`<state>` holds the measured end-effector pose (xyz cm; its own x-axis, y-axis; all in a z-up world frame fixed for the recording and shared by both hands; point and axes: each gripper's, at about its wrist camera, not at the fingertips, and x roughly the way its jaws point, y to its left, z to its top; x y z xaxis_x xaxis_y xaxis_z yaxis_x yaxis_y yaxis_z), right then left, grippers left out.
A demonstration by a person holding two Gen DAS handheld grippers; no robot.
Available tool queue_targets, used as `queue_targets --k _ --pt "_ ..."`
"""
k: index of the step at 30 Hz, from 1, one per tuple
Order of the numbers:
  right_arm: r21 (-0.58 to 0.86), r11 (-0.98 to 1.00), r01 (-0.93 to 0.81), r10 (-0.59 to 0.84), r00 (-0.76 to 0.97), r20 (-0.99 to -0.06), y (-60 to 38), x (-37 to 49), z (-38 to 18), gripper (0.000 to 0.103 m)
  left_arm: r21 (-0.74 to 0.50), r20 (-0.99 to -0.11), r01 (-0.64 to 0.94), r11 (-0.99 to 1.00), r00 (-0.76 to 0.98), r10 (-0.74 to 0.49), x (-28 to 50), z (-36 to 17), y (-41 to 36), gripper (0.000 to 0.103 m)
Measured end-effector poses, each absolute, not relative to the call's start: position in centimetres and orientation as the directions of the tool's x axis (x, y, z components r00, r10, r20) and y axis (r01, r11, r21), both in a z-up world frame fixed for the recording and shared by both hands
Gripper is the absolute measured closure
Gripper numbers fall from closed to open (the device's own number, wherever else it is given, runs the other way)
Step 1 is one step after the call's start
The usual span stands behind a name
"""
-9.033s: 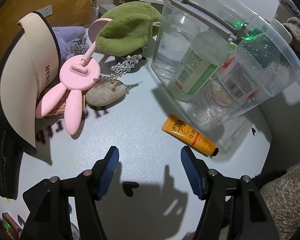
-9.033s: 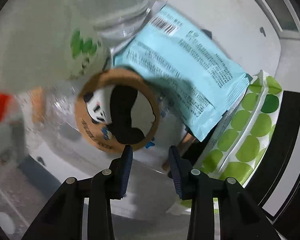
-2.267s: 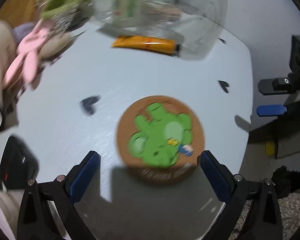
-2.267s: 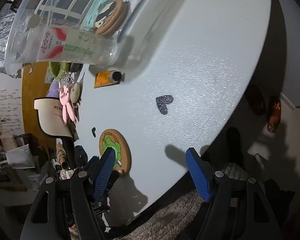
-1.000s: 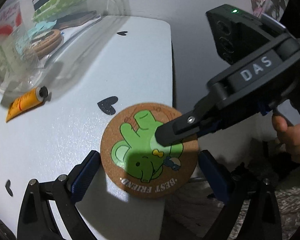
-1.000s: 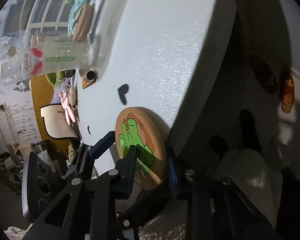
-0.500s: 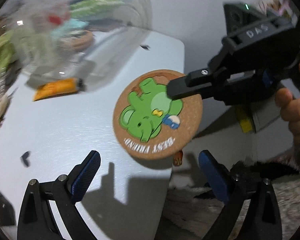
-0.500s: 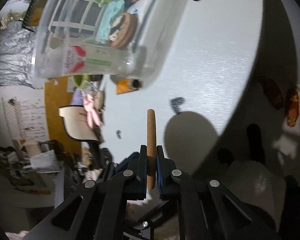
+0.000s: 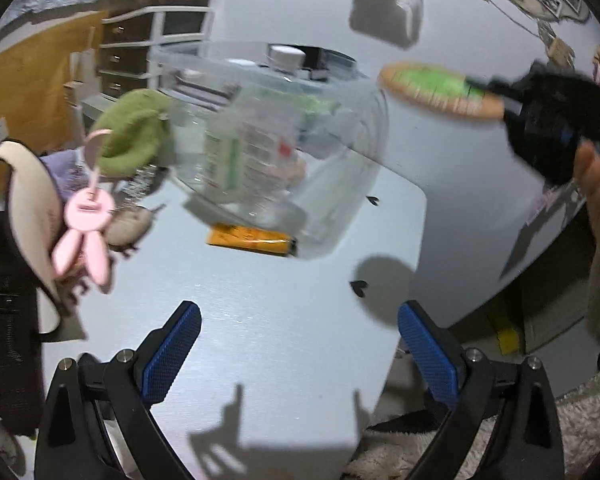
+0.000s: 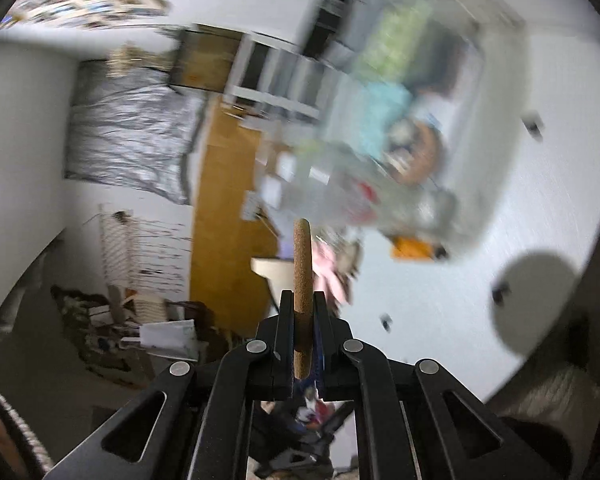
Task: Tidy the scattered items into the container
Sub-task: 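Carry the elephant coaster with the right tool into the clear box and release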
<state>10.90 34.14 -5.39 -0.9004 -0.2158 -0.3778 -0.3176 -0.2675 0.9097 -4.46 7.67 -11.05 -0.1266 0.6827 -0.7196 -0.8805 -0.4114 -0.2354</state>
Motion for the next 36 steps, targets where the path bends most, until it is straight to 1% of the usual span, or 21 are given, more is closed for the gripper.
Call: queue_targets --k 2,6,10,16,19,21,23,26,30,36 --pt "0.893 -0.339 -0.297 -0.213 -0.9 -0.381 36.0 9.7 -2.8 0.094 -0.226 -0.723 -0.867 -0.443 -0.156 0.674 -4.9 -10.9 7.5 0.004" --pt "0.818 -0.486 -0.307 -0.212 -0.867 -0.451 39.8 6.4 0.6 0.094 -0.211 -0.727 -0.83 -0.516 -0.219 0.65 -6.0 -10.9 7.8 0.003" --pt "0.707 -0.621 -0.339 -0.243 -0.775 -0.584 44.2 0.8 2.1 0.094 -0.219 -0.725 -0.761 -0.61 -0.291 0.624 -7.1 -10.8 8.6 0.003" --pt "0.552 -0.772 -0.315 -0.323 -0.554 -0.767 46.7 -7.5 -0.2 0.094 -0.217 -0.721 -0.663 -0.717 -0.386 0.576 -8.4 -10.6 9.9 0.003" --pt "0.473 -0.838 -0.272 -0.345 -0.407 -0.846 46.8 -11.8 -2.8 0.094 -0.22 -0.728 -0.616 -0.756 -0.412 0.548 -8.9 -10.8 10.5 0.003" --pt "0.421 -0.873 -0.245 -0.337 -0.32 -0.885 46.3 -13.7 -4.5 0.094 -0.218 -0.734 -0.589 -0.778 -0.427 0.529 -9.2 -10.8 10.8 0.003" --pt "0.343 -0.922 -0.181 -0.301 -0.222 -0.927 45.2 -15.4 -6.5 0.094 -0.217 -0.74 -0.567 -0.794 -0.435 0.513 -9.4 -10.9 11.1 0.003" --pt "0.323 -0.936 -0.143 -0.309 -0.112 -0.944 44.6 -16.8 -9.3 0.094 -0.21 -0.752 -0.54 -0.815 -0.444 0.488 -9.7 -11.2 11.4 0.003" --pt "0.323 -0.941 -0.105 -0.323 -0.019 -0.946 44.3 -18.4 -11.9 0.094 -0.207 -0.762 -0.495 -0.844 -0.46 0.457 -10.3 -11.5 11.7 0.003" --pt "0.392 -0.916 -0.085 -0.399 0.077 -0.914 44.0 -20.3 -14.5 0.094 -0.198 -0.774 -0.458 -0.867 -0.47 0.425 -10.9 -11.9 12.1 0.003"
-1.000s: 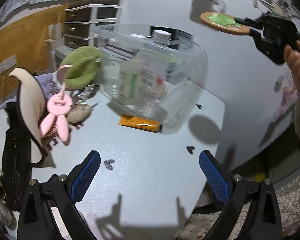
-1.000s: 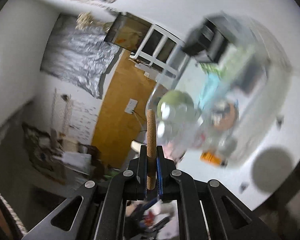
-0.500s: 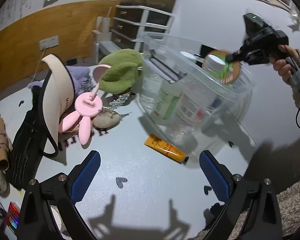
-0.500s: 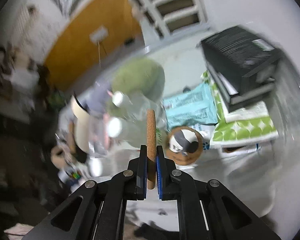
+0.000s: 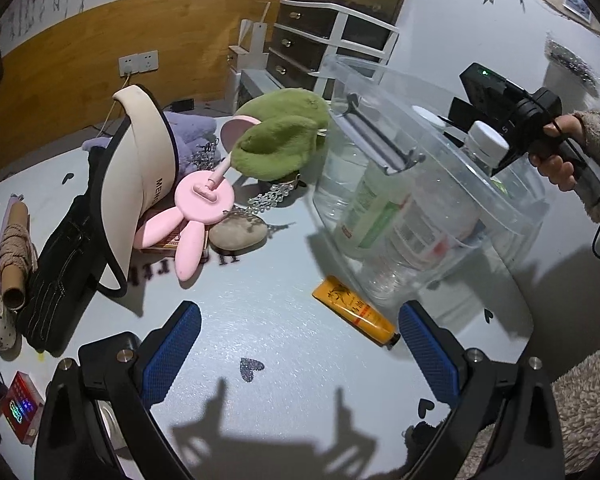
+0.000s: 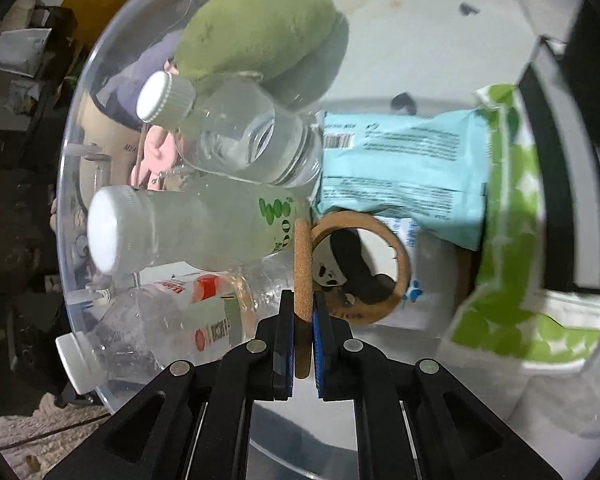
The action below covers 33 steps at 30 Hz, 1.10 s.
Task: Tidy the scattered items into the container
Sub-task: 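Carry the elephant coaster with the right tool into the clear box and release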
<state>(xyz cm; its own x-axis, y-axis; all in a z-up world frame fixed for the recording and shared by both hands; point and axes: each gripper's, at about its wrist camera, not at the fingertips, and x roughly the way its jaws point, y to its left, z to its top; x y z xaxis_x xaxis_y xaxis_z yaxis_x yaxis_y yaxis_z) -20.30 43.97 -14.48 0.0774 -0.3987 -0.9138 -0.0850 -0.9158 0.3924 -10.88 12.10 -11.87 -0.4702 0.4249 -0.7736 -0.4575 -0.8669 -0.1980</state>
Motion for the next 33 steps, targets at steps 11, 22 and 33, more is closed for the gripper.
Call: queue_targets --k 11,22,33 --pt "0.474 -0.875 -0.1 -0.484 0.167 -0.859 45.2 -21.8 -17.5 0.094 -0.185 -0.788 -0.451 -0.873 -0.462 0.406 -11.7 -12.3 13.3 0.003" --pt "0.411 -0.911 0.017 -0.4 0.193 -0.896 44.5 -22.7 -17.6 0.049 -0.184 -0.794 -0.449 -0.874 -0.457 0.402 -12.2 -12.5 13.6 0.003" --pt "0.238 -0.954 0.18 -0.206 0.18 -0.962 43.1 -23.9 -16.4 0.023 -0.194 -0.793 -0.436 -0.879 -0.458 0.402 -12.3 -12.6 13.1 0.003"
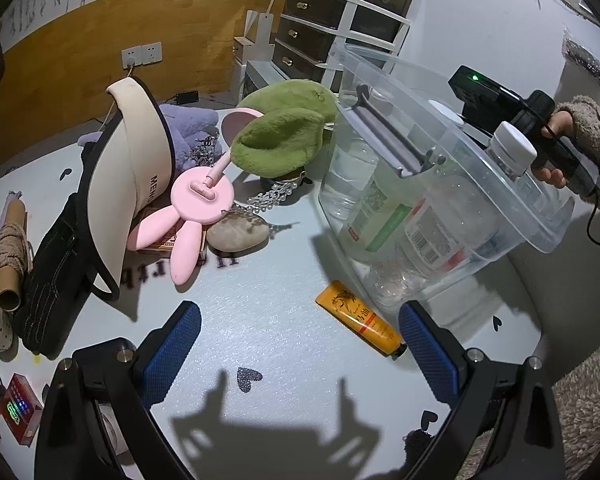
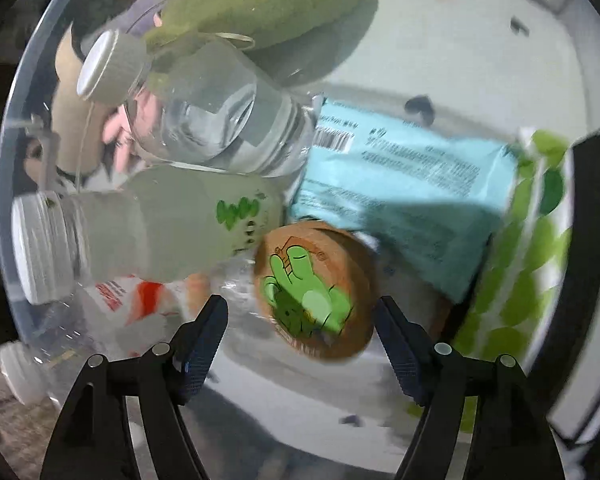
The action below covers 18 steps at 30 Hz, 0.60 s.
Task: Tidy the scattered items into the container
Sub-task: 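Carry the elephant coaster with the right tool into the clear box and release, then withdraw the open right tool up out of the clear box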
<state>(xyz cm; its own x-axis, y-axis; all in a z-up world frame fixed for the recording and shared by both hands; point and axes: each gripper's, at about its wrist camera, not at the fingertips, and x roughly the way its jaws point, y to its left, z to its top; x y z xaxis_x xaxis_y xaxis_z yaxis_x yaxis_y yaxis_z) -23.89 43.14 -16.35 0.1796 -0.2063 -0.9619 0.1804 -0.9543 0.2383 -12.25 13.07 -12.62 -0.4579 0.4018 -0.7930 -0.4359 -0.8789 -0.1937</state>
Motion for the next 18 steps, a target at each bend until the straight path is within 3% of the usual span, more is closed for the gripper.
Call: queue_targets --k 6,18 --pt "0.111 -0.933 0.343 -0.04 0.207 -0.978 41.7 -24.0 -17.1 0.023 -0.197 -0.788 -0.439 -0.877 -0.461 0.408 -12.2 -12.5 13.0 0.003" --pt "0.013 -0.909 0.416 0.086 0.218 -0.972 41.0 -27.0 -19.4 0.022 -0.204 -0.789 -0.432 -0.878 -0.458 0.409 -12.3 -12.7 12.9 0.003"
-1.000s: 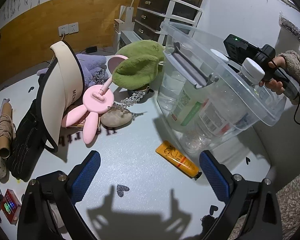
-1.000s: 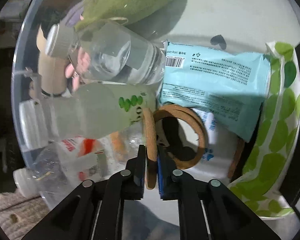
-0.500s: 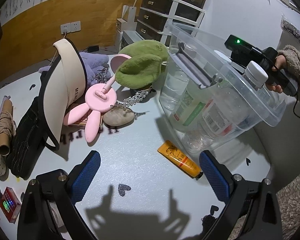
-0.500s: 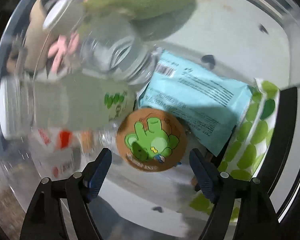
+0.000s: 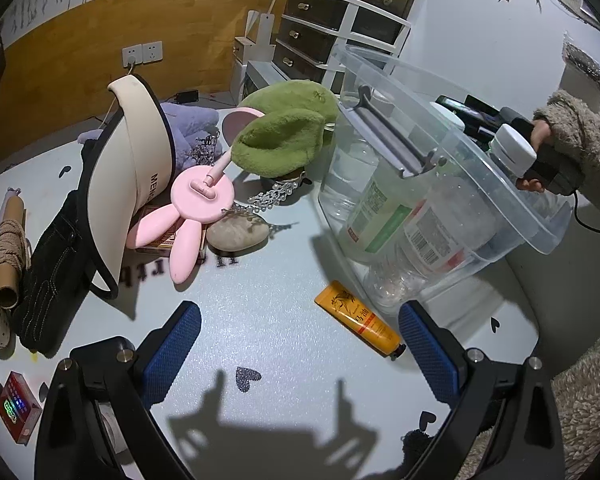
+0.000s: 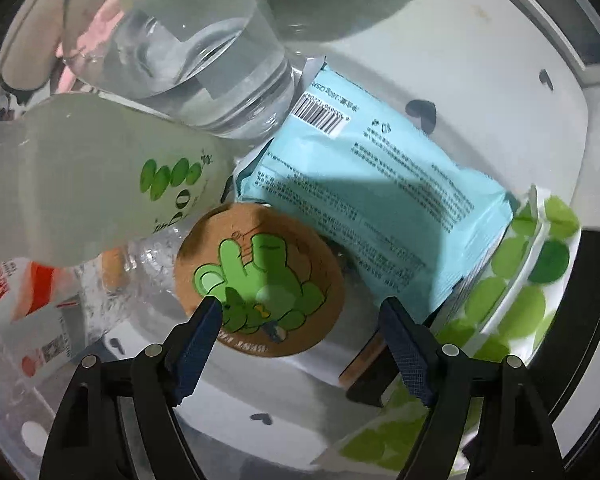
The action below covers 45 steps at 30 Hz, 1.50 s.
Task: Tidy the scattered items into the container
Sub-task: 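Withdraw the open right tool up out of the clear box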
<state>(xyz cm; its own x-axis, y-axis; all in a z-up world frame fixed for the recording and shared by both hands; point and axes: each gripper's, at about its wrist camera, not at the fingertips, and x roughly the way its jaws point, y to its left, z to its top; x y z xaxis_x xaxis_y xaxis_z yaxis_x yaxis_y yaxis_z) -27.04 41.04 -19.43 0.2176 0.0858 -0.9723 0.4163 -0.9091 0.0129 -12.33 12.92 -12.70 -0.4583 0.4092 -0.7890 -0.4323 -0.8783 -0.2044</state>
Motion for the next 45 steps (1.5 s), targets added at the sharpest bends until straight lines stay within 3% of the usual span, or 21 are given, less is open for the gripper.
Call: queue_targets --k 6,9,16,34,39,45 --pt "0.001 -0.879 0.477 0.137 0.255 -0.957 39.8 -27.9 -20.3 0.022 -0.199 -0.787 -0.443 -0.874 -0.459 0.412 -12.5 -12.7 12.8 0.003" --pt "-0.01 -0.878 0.479 0.153 0.261 -0.953 39.9 -28.7 -20.6 0.012 -0.199 -0.788 -0.444 -0.874 -0.457 0.411 -12.5 -12.6 12.8 0.003" --pt "0.114 -0.891 0.44 0.045 0.336 -0.941 39.7 -30.0 -19.9 0.011 -0.203 -0.786 -0.443 -0.873 -0.458 0.415 -12.6 -12.6 12.8 0.003" --pt "0.19 -0.871 0.453 -0.004 0.381 -0.925 40.2 -34.8 -16.2 0.011 -0.199 -0.779 -0.44 -0.876 -0.471 0.414 -12.2 -12.3 12.9 0.003" --pt "0.115 -0.878 0.464 0.028 0.289 -0.957 40.6 -37.1 -12.8 0.011 -0.197 -0.773 -0.439 -0.877 -0.481 0.414 -12.0 -12.0 12.8 0.003" --pt "-0.06 -0.906 0.42 0.073 0.015 -0.997 41.3 -39.5 -4.5 0.011 -0.182 -0.757 -0.447 -0.876 -0.505 0.415 -11.4 -11.1 12.8 0.003"
